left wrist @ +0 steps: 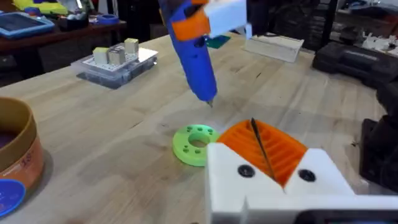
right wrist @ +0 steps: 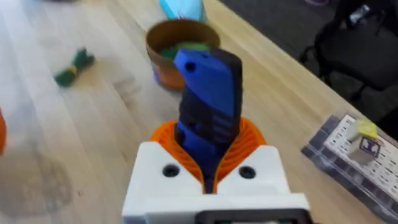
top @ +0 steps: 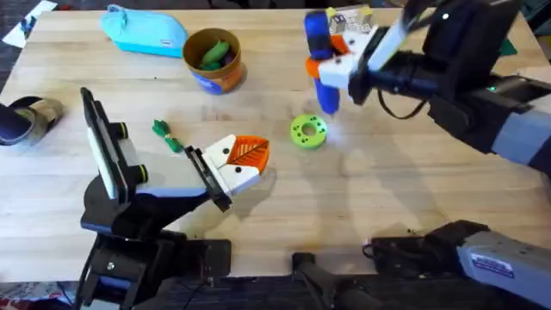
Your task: Pick up the gripper from the table and insert it into the empty holder that is missing its gripper. Then pick up a screw, insert it into the mounting hole, and use the screwdriver to tighten it. Finally, clean up the table by picking up the vegetable and placing it into the bucket.
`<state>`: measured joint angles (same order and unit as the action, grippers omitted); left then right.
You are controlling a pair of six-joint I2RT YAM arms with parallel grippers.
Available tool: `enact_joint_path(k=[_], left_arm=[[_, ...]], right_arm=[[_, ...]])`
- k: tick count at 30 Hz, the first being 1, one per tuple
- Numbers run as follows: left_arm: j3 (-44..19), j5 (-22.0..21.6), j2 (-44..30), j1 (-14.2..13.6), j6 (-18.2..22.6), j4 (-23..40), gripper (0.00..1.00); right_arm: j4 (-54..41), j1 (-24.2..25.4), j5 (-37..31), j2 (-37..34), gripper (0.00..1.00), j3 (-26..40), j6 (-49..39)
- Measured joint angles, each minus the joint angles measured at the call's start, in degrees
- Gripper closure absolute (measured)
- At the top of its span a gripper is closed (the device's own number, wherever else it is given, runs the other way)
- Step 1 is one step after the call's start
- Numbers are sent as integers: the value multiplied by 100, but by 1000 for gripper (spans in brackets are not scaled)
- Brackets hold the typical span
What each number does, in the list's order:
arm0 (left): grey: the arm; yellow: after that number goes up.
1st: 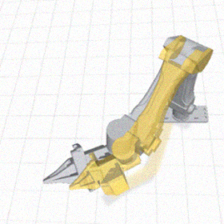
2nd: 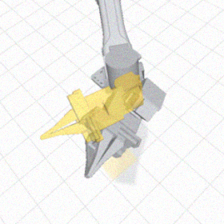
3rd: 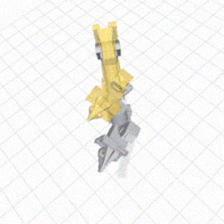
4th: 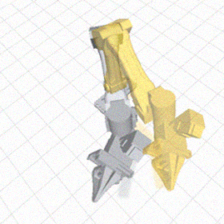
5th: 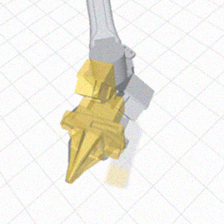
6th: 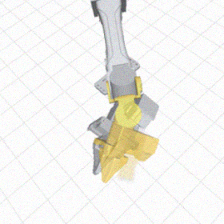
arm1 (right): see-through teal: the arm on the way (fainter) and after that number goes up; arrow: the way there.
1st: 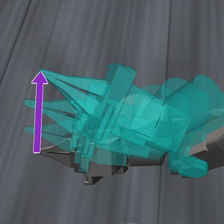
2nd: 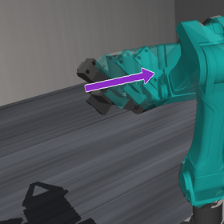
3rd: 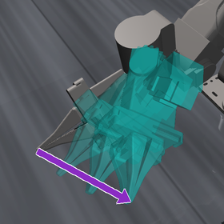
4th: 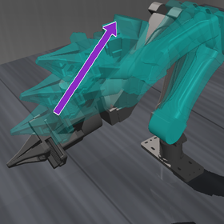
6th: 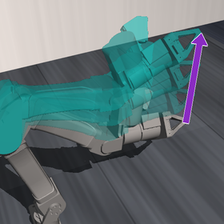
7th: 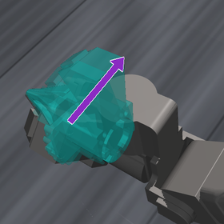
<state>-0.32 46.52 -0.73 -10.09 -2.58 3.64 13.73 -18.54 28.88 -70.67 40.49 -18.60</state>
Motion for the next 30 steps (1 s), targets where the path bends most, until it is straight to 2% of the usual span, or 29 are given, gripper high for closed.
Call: enact_joint_path(k=[2, 7, 13, 21, 25, 30], left_arm=[[0, 0, 0, 0, 0, 0, 985], [0, 0, 0, 0, -1, 0, 985], [0, 0, 0, 0, -1, 0, 985], [0, 0, 0, 0, -1, 0, 985], [0, 0, -1, 0, -1, 0, 985], [0, 0, -1, 0, -1, 1, 985]], right_arm=[[-691, 41, -263, -1, 957, -12, -926], [-1694, 46, -1163, -13, 958, -17, -2816], [-2570, 62, -2009, -358, 958, -15, -4231], [-2723, 70, -2754, -1094, 958, -15, -4805], [-2159, 100, -3102, -1454, 956, -9, -4513], [-1852, 119, -3210, -1753, 957, 85, -3998]])
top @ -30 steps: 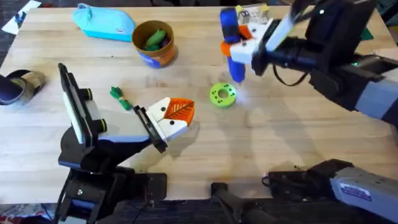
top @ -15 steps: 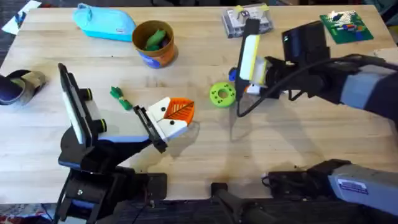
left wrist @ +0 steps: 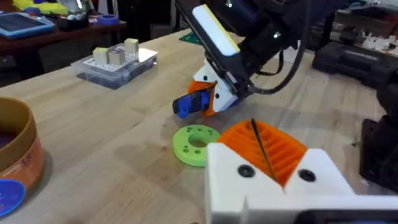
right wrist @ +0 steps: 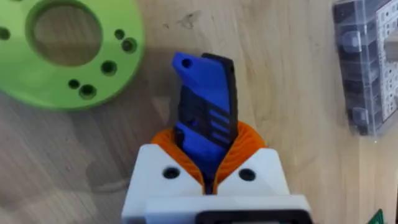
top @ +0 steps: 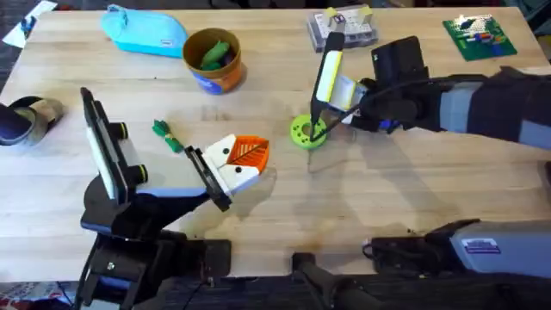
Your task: Pick up the gripper from the table and insert it into the empty holder that is missing its gripper. Then pick up a screw, insert it into the mounting hole, and use the screwdriver to tighten it. Finally, clean up the table by picking up the vegetable and placing it into the bucket.
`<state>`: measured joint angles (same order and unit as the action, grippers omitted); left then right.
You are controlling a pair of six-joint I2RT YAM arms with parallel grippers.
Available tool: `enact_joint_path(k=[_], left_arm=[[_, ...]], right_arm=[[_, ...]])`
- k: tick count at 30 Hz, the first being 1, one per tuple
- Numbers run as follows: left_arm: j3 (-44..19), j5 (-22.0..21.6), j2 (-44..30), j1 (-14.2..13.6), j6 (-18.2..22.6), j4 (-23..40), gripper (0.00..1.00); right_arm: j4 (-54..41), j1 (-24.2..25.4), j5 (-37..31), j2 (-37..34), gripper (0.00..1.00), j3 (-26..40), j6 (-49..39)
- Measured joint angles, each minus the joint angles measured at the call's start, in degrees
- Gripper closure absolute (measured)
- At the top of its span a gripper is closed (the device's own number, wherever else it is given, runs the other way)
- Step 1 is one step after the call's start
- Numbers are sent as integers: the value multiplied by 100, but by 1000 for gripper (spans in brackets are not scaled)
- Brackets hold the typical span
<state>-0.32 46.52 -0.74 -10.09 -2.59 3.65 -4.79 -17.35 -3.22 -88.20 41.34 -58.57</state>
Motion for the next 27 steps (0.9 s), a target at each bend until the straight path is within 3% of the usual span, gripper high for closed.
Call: enact_joint_path(k=[4, 6, 11, 12, 17, 27], left_arm=[[0, 0, 1, 0, 0, 0, 985], [0, 0, 1, 0, 0, -1, 985], [0, -1, 1, 0, 0, 0, 985], [0, -1, 1, 0, 0, -1, 985], [0, 0, 1, 0, 0, -1, 985], [0, 0, -1, 0, 0, -1, 985]], right_arm=[[372, 38, 4, -233, 958, 84, 227], [558, 44, 1, -319, 872, 105, 357], [702, 141, -150, -332, 140, 188, 765], [706, 169, -182, -324, 47, 223, 875], [515, 167, -169, -225, 7, 242, 1570], [-1213, 81, 29, 820, 6, 259, 2877]])
